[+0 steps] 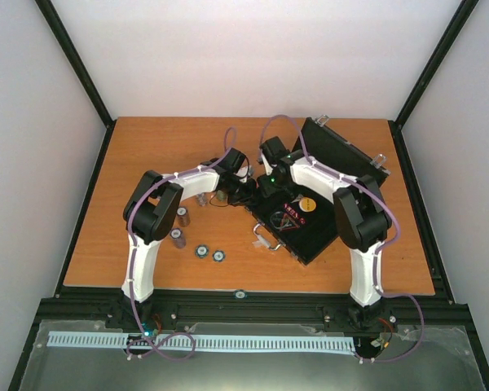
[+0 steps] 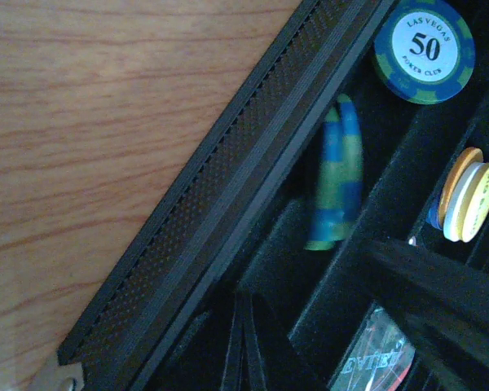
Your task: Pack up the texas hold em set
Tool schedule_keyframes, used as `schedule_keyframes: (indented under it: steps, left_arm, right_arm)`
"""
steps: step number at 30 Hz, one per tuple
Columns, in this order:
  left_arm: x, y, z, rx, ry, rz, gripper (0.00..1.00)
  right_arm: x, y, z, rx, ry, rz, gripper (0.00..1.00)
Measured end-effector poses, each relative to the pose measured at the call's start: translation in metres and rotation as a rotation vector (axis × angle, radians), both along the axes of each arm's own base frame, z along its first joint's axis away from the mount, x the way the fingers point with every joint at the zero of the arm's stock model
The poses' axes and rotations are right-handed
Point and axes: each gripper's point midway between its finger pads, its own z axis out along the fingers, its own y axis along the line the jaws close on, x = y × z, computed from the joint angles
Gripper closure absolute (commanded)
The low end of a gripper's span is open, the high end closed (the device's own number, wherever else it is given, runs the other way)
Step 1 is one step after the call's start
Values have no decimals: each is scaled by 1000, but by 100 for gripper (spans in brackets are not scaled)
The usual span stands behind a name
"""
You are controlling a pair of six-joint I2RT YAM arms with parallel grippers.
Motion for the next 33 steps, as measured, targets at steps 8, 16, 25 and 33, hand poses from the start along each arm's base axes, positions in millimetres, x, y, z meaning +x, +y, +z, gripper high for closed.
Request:
schedule_keyframes:
  steps: [8,16,25,33]
  left_arm:
    - [0,0,0,0,0,0,99]
    - [0,0,-1,0,0,0,99]
    - [0,0,-1,-1,-3,-1,99]
    - [-1,0,-1,-2,-6,-7,99]
  right_arm:
    - [16,3,63,34,-124,1,30]
    - [26,-11,48,-66,-95,-18,34]
    - [17,-24,-1,-180,10,0,37]
    - [21,-34,-20,-258,25,-7,40]
